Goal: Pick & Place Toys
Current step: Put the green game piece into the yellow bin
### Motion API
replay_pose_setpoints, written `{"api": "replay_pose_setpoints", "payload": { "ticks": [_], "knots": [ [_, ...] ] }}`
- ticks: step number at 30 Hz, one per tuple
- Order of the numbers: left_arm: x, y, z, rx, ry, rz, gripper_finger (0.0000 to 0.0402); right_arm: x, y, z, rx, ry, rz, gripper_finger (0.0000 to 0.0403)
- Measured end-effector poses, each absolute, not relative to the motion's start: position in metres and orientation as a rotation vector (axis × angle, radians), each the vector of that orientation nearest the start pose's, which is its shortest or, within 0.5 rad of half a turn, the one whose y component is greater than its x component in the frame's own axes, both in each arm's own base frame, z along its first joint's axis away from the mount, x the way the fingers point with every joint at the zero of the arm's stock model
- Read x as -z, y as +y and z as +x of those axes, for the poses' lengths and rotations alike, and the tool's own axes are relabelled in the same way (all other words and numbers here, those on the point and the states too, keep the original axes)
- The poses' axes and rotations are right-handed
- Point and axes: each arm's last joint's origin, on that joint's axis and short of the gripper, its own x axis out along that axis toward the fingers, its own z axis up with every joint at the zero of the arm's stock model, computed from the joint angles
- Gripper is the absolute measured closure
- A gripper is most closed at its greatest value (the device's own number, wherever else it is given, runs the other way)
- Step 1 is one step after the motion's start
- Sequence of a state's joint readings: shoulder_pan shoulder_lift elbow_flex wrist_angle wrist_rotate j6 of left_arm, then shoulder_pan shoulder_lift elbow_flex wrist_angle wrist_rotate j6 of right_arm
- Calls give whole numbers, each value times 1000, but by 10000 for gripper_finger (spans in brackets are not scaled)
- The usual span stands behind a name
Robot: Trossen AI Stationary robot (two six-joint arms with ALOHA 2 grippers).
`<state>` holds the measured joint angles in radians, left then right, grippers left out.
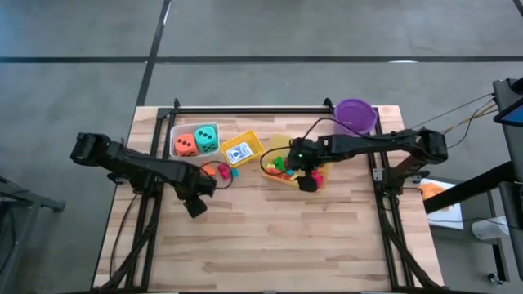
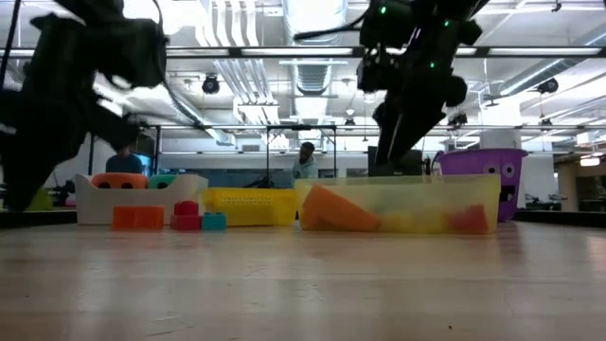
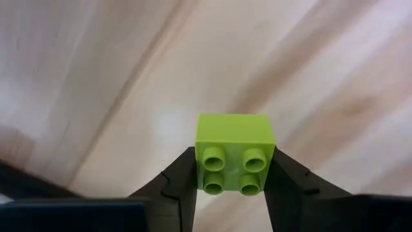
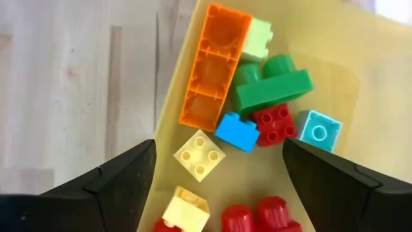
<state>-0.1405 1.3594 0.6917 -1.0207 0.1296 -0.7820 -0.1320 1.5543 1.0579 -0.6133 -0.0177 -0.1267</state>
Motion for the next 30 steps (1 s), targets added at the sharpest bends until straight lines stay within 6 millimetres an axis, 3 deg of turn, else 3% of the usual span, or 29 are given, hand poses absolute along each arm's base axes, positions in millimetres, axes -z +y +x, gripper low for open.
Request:
{"api": "replay_pose_setpoints", "payload": {
  "ticks": [4, 7, 14, 21, 25, 30],
  "knots": [
    [-187, -30, 191, -423, 1506, -585, 277, -229, -25, 297, 65, 1065, -107, 67],
    [-208, -30, 205, -354, 1274, -617, 277, -239, -10, 299, 105, 985, -200, 67],
    [-256, -33, 238, -63, 687, -620, 277, -267, 40, 315, 192, 638, -466, 67],
    [-291, -34, 255, 105, 285, -529, 277, -302, 95, 317, 289, 292, -718, 67],
    [-299, -33, 262, 194, 188, -521, 277, -313, 107, 315, 283, 205, -761, 67],
    [-301, -32, 271, 194, 192, -493, 277, -322, 110, 319, 285, 169, -727, 67]
  ]
}}
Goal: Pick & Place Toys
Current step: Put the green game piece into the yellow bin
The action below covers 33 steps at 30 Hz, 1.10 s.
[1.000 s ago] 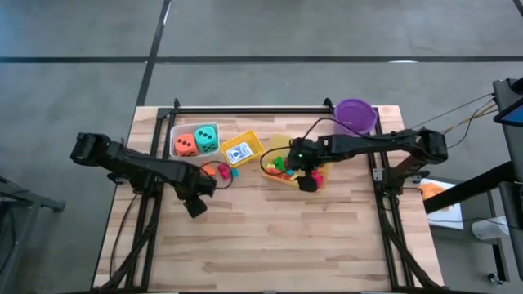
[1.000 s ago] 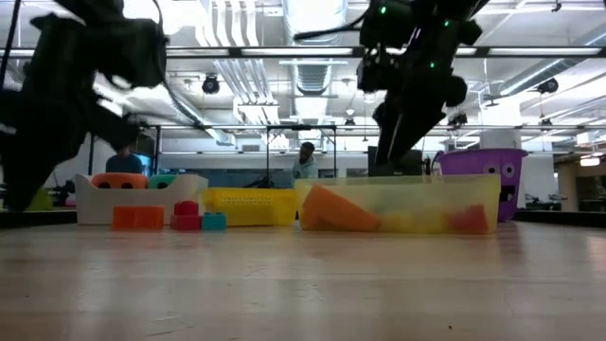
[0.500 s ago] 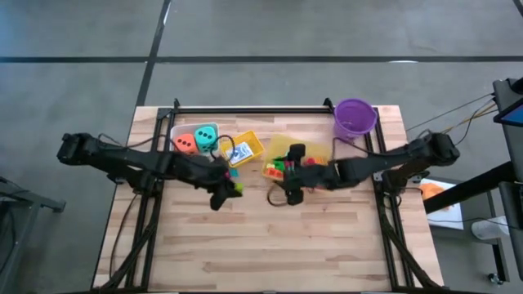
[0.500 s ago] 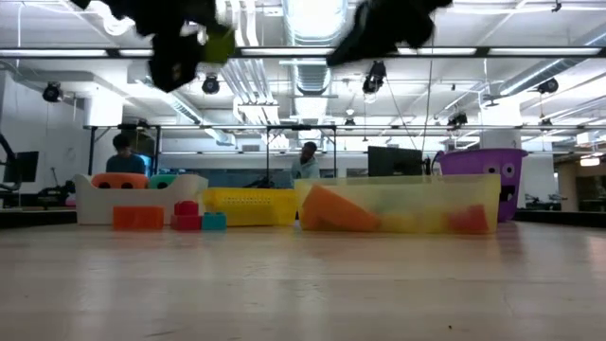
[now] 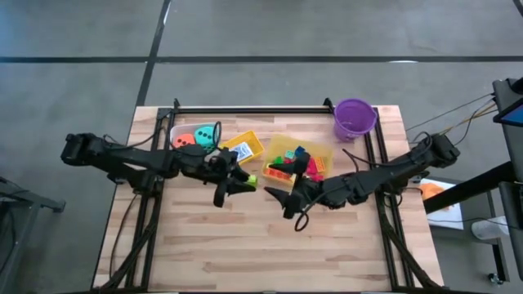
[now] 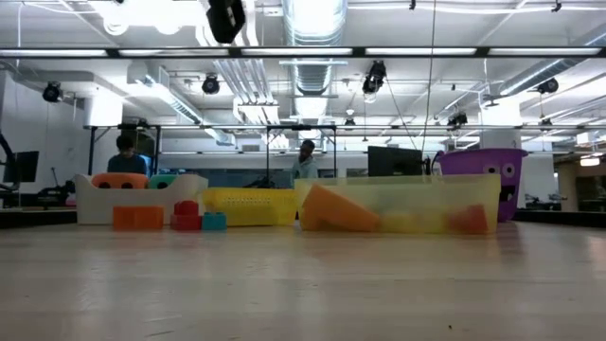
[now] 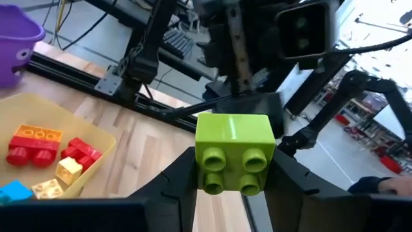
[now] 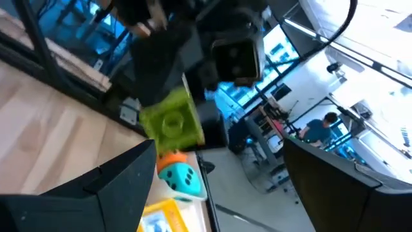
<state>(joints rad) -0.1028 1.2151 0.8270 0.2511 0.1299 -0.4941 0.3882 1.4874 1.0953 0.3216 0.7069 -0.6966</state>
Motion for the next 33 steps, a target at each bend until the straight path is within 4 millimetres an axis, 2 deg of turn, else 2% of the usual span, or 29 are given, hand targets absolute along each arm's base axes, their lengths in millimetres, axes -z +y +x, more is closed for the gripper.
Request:
{"api": "replay_pose_setpoints", "payload": {
  "ticks": [5, 11, 19, 23, 31, 33],
  "knots": [
    [-305, -32, 285, 194, 200, -461, 277, -320, 116, 331, 242, 166, -725, 67],
    [-315, -32, 294, 256, 193, -449, 277, -323, 121, 337, 217, 169, -732, 67],
    [-317, -34, 305, 313, 209, -452, 277, -325, 120, 342, 185, 155, -740, 72],
    [-318, -34, 305, 313, 208, -458, 277, -323, 120, 342, 181, 167, -749, 117],
    [-318, -33, 305, 311, 211, -491, 277, -325, 120, 342, 185, 177, -780, 256],
    [-317, -32, 305, 302, 217, -509, 277, -324, 120, 342, 184, 181, -793, 266]
  ]
}}
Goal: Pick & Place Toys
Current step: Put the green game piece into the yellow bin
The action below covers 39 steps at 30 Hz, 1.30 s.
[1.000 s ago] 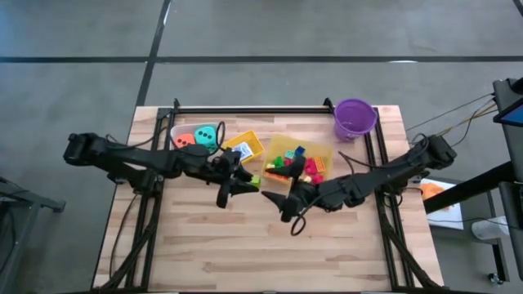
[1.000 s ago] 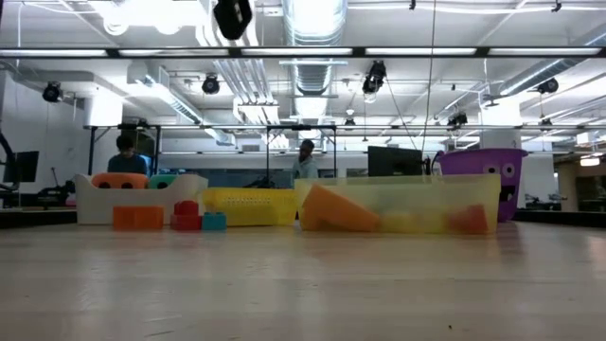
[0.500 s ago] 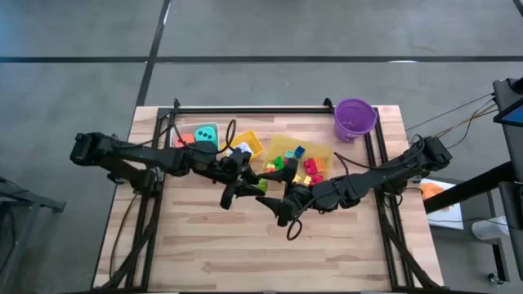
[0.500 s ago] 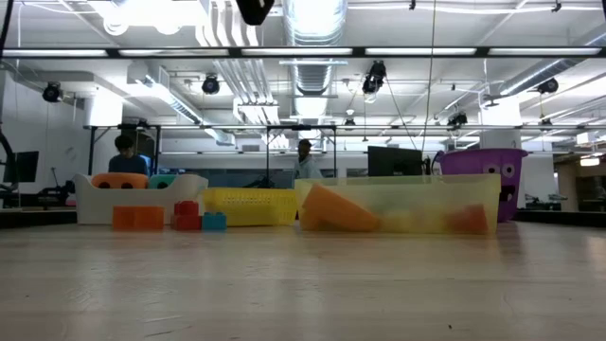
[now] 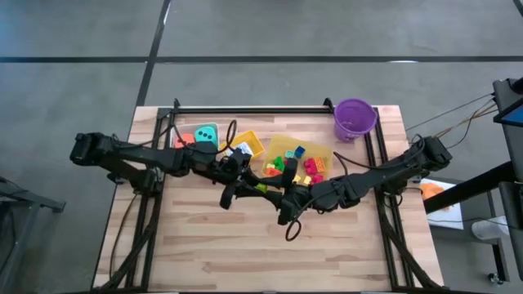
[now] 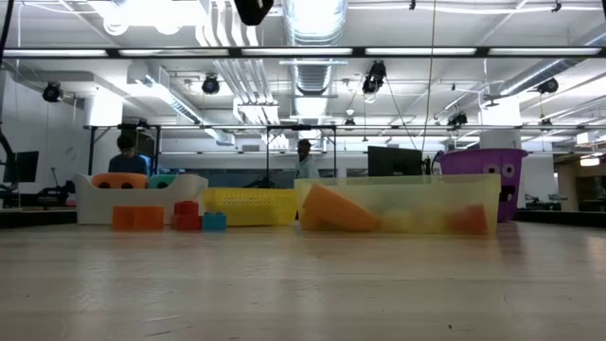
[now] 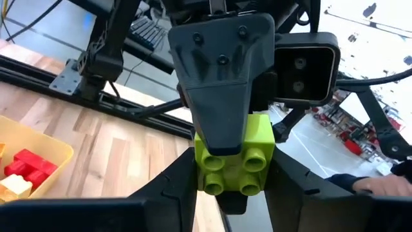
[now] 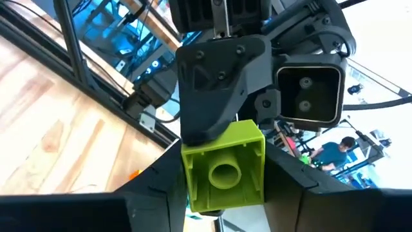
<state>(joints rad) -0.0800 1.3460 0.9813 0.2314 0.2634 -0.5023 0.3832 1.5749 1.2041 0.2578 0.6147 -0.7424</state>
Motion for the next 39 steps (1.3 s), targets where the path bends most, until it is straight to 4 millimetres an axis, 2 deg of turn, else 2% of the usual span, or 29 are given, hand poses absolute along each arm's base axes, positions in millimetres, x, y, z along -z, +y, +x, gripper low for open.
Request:
{"api": "replay_pose_setpoints", "payload": {
  "ticks": [3, 10, 15, 21, 26, 31, 36, 39],
  "knots": [
    [-316, -31, 305, 296, 214, -518, 260, -324, 120, 342, 188, 181, -788, 266],
    [-316, -30, 305, 281, 218, -524, 152, -322, 119, 341, 204, 196, -731, 267],
    [-316, -30, 304, 293, 236, -540, 94, -322, 118, 339, 200, 210, -704, 267],
    [-314, -29, 302, 280, 277, -563, 54, -326, 116, 336, 199, 204, -667, 267],
    [-312, -23, 291, 233, 370, -574, 40, -327, 109, 327, 207, 242, -587, 267],
    [-309, -15, 271, 37, 481, -568, 39, -315, 86, 312, 255, 271, -460, 267],
    [-298, -10, 254, -173, 624, -519, 39, -287, 48, 287, 266, 351, -247, 267],
    [-288, -6, 247, -300, 714, -488, 39, -273, 24, 271, 332, 413, -89, 267]
  ]
}}
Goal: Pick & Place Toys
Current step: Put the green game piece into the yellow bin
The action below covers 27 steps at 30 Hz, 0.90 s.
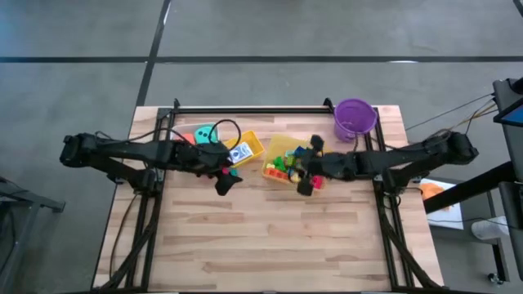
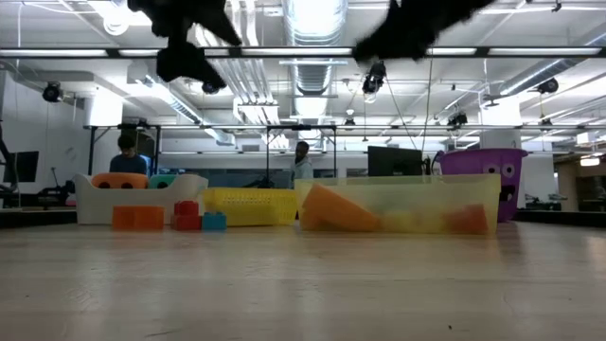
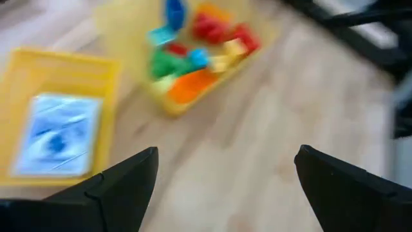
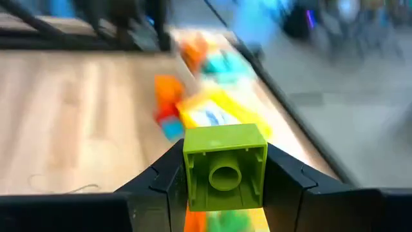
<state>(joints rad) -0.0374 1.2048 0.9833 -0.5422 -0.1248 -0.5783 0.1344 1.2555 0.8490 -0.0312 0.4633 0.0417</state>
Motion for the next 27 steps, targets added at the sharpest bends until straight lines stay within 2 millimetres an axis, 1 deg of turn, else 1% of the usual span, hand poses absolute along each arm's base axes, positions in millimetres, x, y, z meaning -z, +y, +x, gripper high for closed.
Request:
{"api": "replay_pose_setpoints", "payload": {
  "ticks": [3, 7, 10, 12, 17, 24, 27],
  "knots": [
    [-277, 0, 243, -410, 800, -464, 39, -262, 3, 257, 425, 497, 37, 268],
    [-269, 7, 240, -475, 859, -466, 39, -248, -24, 244, 518, 642, 246, 268],
    [-266, 11, 240, -494, 884, -465, 39, -242, -37, 237, 581, 706, 304, 268],
    [-266, 13, 241, -499, 879, -467, 39, -239, -43, 235, 574, 745, 332, 268],
    [-266, 16, 241, -511, 886, -467, 38, -222, -55, 241, 516, 853, 368, 268],
    [-265, 16, 241, -512, 891, -464, 38, -182, -65, 256, 455, 1041, 371, 268],
    [-265, 16, 241, -512, 890, -463, 38, -173, -66, 261, 450, 1066, 372, 268]
  ]
}}
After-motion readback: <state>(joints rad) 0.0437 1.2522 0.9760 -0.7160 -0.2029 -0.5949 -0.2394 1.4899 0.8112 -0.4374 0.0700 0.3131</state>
